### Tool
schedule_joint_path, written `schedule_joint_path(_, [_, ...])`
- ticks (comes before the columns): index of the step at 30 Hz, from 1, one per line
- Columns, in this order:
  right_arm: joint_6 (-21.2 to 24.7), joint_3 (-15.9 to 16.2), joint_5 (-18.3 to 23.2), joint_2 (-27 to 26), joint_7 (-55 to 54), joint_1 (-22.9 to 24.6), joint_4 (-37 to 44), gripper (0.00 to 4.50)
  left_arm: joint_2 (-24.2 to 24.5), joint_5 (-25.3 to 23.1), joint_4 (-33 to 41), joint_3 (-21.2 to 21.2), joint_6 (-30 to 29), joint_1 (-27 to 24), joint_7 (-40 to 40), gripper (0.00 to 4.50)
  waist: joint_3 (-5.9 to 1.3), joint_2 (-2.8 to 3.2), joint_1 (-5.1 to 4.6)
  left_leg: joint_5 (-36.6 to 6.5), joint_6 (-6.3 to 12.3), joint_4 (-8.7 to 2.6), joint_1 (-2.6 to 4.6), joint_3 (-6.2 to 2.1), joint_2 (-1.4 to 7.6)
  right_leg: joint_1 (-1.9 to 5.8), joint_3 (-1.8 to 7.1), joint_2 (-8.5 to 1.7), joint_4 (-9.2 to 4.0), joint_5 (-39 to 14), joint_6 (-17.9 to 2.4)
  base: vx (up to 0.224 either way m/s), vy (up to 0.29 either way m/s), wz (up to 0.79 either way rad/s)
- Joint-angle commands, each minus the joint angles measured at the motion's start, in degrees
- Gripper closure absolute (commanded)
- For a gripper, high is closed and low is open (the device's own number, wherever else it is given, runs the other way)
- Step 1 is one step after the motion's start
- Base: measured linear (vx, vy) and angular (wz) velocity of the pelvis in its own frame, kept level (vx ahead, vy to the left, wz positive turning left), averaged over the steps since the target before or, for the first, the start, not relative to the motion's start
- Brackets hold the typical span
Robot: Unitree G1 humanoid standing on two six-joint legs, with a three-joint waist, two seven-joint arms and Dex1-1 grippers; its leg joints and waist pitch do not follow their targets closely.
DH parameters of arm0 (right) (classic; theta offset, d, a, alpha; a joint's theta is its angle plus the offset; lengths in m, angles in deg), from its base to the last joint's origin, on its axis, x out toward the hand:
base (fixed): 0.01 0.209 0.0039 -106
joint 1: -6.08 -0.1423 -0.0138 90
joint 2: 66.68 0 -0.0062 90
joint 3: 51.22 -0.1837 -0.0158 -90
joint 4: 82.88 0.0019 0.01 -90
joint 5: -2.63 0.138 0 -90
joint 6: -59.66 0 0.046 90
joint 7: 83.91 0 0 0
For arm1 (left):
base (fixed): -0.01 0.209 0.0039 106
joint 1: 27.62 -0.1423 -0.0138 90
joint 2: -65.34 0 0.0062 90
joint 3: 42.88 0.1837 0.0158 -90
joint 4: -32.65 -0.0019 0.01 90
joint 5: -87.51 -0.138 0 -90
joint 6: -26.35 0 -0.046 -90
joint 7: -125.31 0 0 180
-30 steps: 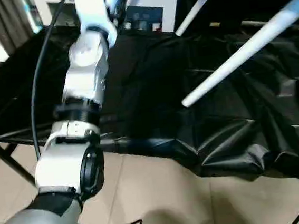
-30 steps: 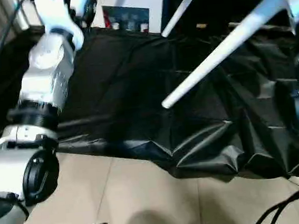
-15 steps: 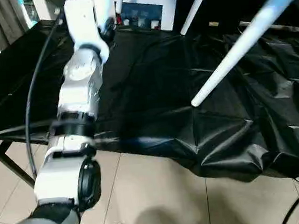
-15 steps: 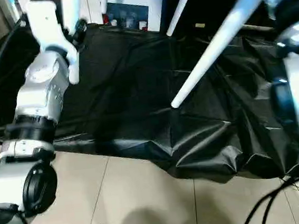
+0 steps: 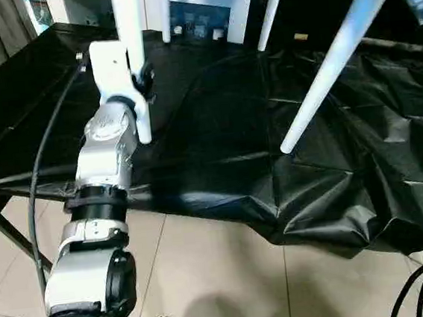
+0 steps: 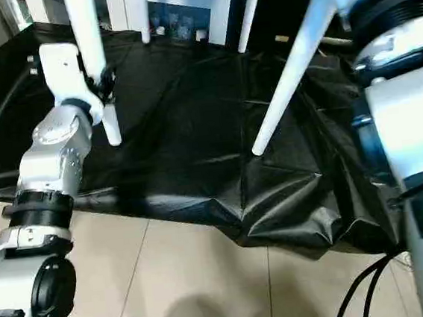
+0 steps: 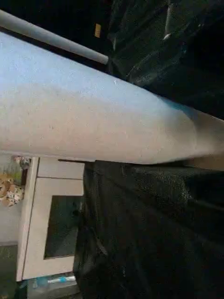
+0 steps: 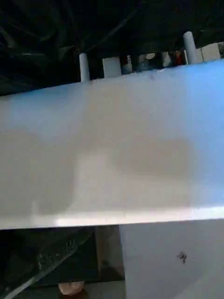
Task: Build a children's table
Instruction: Flip table
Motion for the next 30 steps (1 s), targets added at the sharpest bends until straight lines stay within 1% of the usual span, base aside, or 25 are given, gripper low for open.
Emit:
schedule_joint_path(1, [0.3, -0.4, 2.6, -1.7, 9.9, 4.3, -4.0, 1.94, 0.4, 0.6, 2.9, 0.2, 0.2, 1.8, 0.2, 2.68, -4.6, 1.66, -1.52, -30.7, -10.42, -5.02, 5.16, -3.25, 4.21, -0.98, 1.88, -2.68, -4.22, -10.0, -9.2, 0.0, 0.0, 0.0])
schedule_joint_path(2, [0.4, -0.5, 2.9, -2.0, 10.2, 4.4, -3.9, 1.94, 0.6, 0.7, 3.0, 0.4, 0.1, 1.4, 1.0, 2.68, -4.65, 1.58, -1.59, -30.4, -10.79, -5.11, 5.13, -3.29, 4.22, -0.94, 1.79, -2.59, -4.08, -9.1, -9.1, 0.0, 0.0, 0.0])
schedule_joint_path(3, [0.4, -0.6, 2.9, -2.0, 10.2, 4.4, -3.9, 1.83, 0.6, 0.7, 3.0, 0.4, 0.0, 1.4, 1.1, 2.69, -4.69, 1.53, -1.62, -30.4, -10.69, -5.05, 5.14, -3.24, 4.18, -0.92, 1.81, -2.58, -4.04, -8.6, -9.1, 0.0, 0.0, 0.0])
schedule_joint_path(4, [0.3, -0.5, 2.8, -2.1, 10.3, 4.6, -3.8, 1.68, 0.6, 0.7, 2.9, 0.5, 0.1, 1.3, 1.3, 2.71, -4.65, 1.45, -1.76, -30.1, -10.33, -5.08, 4.93, -3.27, 4.17, -0.8, 1.87, -2.66, -4.03, -7.9, -9.3, 0.0, 0.0, 0.0])
schedule_joint_path(5, [0.1, -0.4, 2.8, -2.2, 10.5, 4.7, -3.7, 1.68, 0.6, 0.7, 3.2, 0.6, -0.2, 1.1, 1.4, 2.71, -4.71, 1.49, -1.81, -29.8, -10.35, -5.07, 5.01, -3.24, 4.2, -0.83, 1.87, -2.69, -4.01, -7.5, -9.4, 0.0, 0.0, 0.0])
schedule_joint_path(6, [0.0, -0.4, 2.7, -2.3, 10.6, 4.9, -3.6, 1.54, 0.7, 0.8, 3.3, 0.7, -0.3, 1.0, 1.5, 2.72, -4.7, 1.46, -1.93, -29.6, -10.36, -5.05, 4.97, -3.23, 4.15, -0.79, 1.84, -2.64, -3.97, -7.1, -9.7, 0.0, 0.0, 0.0])
schedule_joint_path(7, [-0.3, -0.4, 2.5, -2.4, 10.8, 5.1, -3.6, 1.45, 0.7, 0.9, 3.6, 0.9, -0.5, 0.8, 1.7, 2.73, -4.74, 1.26, -2.02, -29.5, -10.39, -5.03, 4.96, -3.21, 4.16, -0.75, 1.82, -2.65, -3.95, -7.2, -9.8, 0.0, 0.0, 0.0])
schedule_joint_path(8, [-0.4, -0.4, 2.4, -2.5, 10.9, 5.2, -3.5, 1.39, 0.7, 0.9, 3.7, 1.0, -0.7, 0.7, 1.7, 2.73, -4.75, 1.22, -2.04, -29.6, -10.39, -5.0, 4.92, -3.21, 4.16, -0.71, 1.82, -2.71, -3.94, -7.3, -9.8, 0.0, 0.0, 0.0])
schedule_joint_path(9, [-0.6, -0.5, 2.5, -2.6, 11.2, 5.4, -3.4, 1.32, 0.8, 0.9, 3.7, 1.0, -0.7, 0.7, 1.7, 2.73, -4.82, 1.13, -2.16, -29.3, -9.98, -4.93, 4.73, -3.29, 4.11, -0.46, 1.86, -2.86, -3.91, -7.3, -9.9, 0.0, 0.0, 0.0])
schedule_joint_path(11, [-0.7, -0.6, 2.6, -2.7, 11.5, 5.5, -3.3, 1.2, 0.9, 1.0, 3.7, 1.0, -0.8, 0.8, 1.8, 2.73, -4.8, 1.1, -2.36, -28.8, -9.52, -4.89, 4.65, -3.29, 4.14, -0.42, 1.87, -2.87, -3.97, -7.2, -10.2, 0.0, 0.0, 0.0])
schedule_joint_path(12, [-0.7, -0.6, 2.6, -2.7, 11.5, 5.5, -3.3, 1.07, 0.9, 1.0, 3.7, 1.0, -0.8, 0.8, 1.8, 2.73, -4.77, 1.1, -2.49, -28.6, -9.28, -4.87, 4.61, -3.28, 4.12, -0.38, 1.88, -2.86, -3.98, -7.3, -10.5, 0.0, 0.0, 0.0])
schedule_joint_path(13, [-0.7, -0.8, 2.8, -2.8, 11.7, 5.7, -3.2, 0.87, 1.0, 1.0, 3.7, 1.0, -0.8, 0.8, 1.8, 2.75, -4.76, 1.12, -2.54, -28.7, -9.22, -4.85, 4.64, -3.27, 4.13, -0.42, 1.88, -2.86, -4.03, -7.5, -10.6, 0.0, 0.0, 0.0])
schedule_joint_path(14, [-0.9, -1.2, 3.0, -2.9, 11.8, 5.9, -2.8, 0.82, 1.3, 0.9, 3.6, 1.1, -0.8, 0.8, 2.0, 2.75, -4.75, 1.29, -2.67, -29.1, -9.32, -4.88, 4.71, -3.29, 4.15, -0.47, 1.86, -2.76, -4.04, -7.6, -10.8, 0.0, 0.0, 0.0])
schedule_joint_path(15, [-0.9, -1.2, 3.0, -2.9, 11.8, 5.9, -2.8, 0.82, 1.3, 0.9, 3.6, 1.1, -0.8, 0.8, 2.0, 2.75, -4.76, 1.27, -2.7, -29.2, -9.35, -4.88, 4.71, -3.3, 4.14, -0.47, 1.85, -2.73, -4.02, -7.7, -10.9, 0.0, 0.0, 0.0])
schedule_joint_path(17, [-1.9, -1.7, 3.8, -3.2, 13.1, 6.1, -2.3, 0.6, 1.6, 0.7, 3.4, 1.2, -0.8, 0.8, 2.0, 2.75, -4.81, 1.28, -2.76, -29.4, -9.41, -4.9, 4.75, -3.36, 4.17, -0.44, 1.83, -2.79, -3.99, -7.5, -11.0, 0.0, 0.0, 0.0])
schedule_joint_path(19, [-2.2, -2.1, 4.4, -3.4, 13.1, 6.2, -1.9, 0.6, 1.8, 0.4, 3.4, 1.3, -0.8, 0.8, 2.0, 2.75, -4.79, 1.29, -2.91, -29.2, -9.36, -4.93, 4.67, -3.36, 4.15, -0.4, 1.81, -2.75, -3.95, -7.2, -11.1, 0.0, 0.0, 0.0])
schedule_joint_path(21, [-3.2, -2.8, 5.5, -3.6, 13.4, 6.3, -1.3, 0.6, 2.0, 0.2, 3.4, 1.4, -0.7, 0.9, 1.9, 2.75, -4.81, 1.26, -3.03, -29.5, -9.31, -4.83, 4.85, -3.28, 4.16, -0.52, 1.83, -2.81, -4.04, -7.5, -11.4, 0.0, 0.0, 0.0])
schedule_joint_path(22, [-3.7, -3.5, 6.4, -3.8, 13.8, 6.3, -1.0, 0.6, 2.1, 0.0, 3.3, 1.5, -0.6, 0.9, 1.8, 2.75, -4.85, 1.15, -3.07, -29.3, -9.01, -4.78, 4.71, -3.33, 4.16, -0.34, 1.85, -2.9, -4.01, -7.5, -11.4, 0.0, 0.0, 0.0])
schedule_joint_path(23, [-3.5, -5.4, 8.6, -4.2, 14.2, 6.1, -0.3, 0.6, 2.4, -0.3, 3.3, 1.7, -0.3, 0.8, 1.7, 2.75, -4.83, 1.16, -3.06, -29.2, -8.88, -4.78, 4.71, -3.31, 4.15, -0.35, 1.84, -2.88, -4.05, -7.5, -11.5, 0.0, 0.0, 0.0])
schedule_joint_path(24, [-3.5, -5.4, 8.7, -4.2, 14.2, 6.1, -0.3, 0.6, 2.4, -0.3, 3.3, 1.7, -0.3, 0.8, 1.7, 2.75, -4.86, 1.17, -3.1, -28.7, -8.41, -4.73, 4.65, -3.32, 4.18, -0.24, 1.9, -2.97, -4.02, -7.0, -11.6, 0.0, 0.0, 0.0])
schedule_joint_path(25, [-4.0, -7.1, 10.6, -4.5, 15.0, 6.0, 0.4, 0.6, 2.6, -0.4, 3.3, 1.8, -0.1, 0.7, 1.8, 2.75, -4.93, 1.03, -3.1, -28.0, -7.85, -4.69, 4.62, -3.24, 4.19, -0.15, 1.89, -2.94, -3.98, -6.5, -11.8, 0.0, 0.0, 0.0])
schedule_joint_path(26, [-3.6, -8.9, 12.5, -4.8, 15.5, 5.7, 1.0, 0.6, 2.8, -0.3, 3.4, 1.8, 0.0, 0.7, 2.0, 2.75, -4.88, 1.06, -3.12, -27.6, -7.67, -4.72, 4.53, -3.28, 4.21, -0.1, 1.88, -2.95, -3.92, -6.2, -11.9, 0.0, 0.0, 0.0])
schedule_joint_path(28, [-4.4, -12.5, 16.7, -5.4, 16.1, 5.2, 2.5, 0.6, 3.4, -0.6, 3.5, 2.3, 0.6, 0.4, 2.9, 2.75, -5.08, 1.0, -3.22, -24.6, -6.11, -4.67, 4.16, -3.23, 4.22, 0.42, 1.82, -2.99, -3.59, -3.6, -12.5, 0.0, 0.0, 0.0])
schedule_joint_path(29, [-4.7, -13.5, 17.9, -5.5, 16.3, 5.0, 2.9, 0.6, 3.7, -0.8, 3.6, 2.5, 0.8, 0.3, 3.2, 2.75, -5.17, 1.02, -3.16, -23.2, -5.73, -4.62, 4.11, -3.23, 4.26, 0.58, 1.76, -2.98, -3.44, -2.5, -12.8, 0.0, 0.0, 0.0])
schedule_joint_path(30, [-4.1, -16.3, 21.5, -5.9, 17.5, 4.3, 4.3, 0.6, 4.4, -1.0, 4.1, 2.7, 0.6, -0.1, 3.9, 2.75, -5.28, 1.21, -3.07, -20.6, -4.93, -4.49, 4.03, -3.12, 4.24, 0.68, 1.7, -2.93, -3.17, 0.0, -13.3, 0.0, 0.0, 0.0])
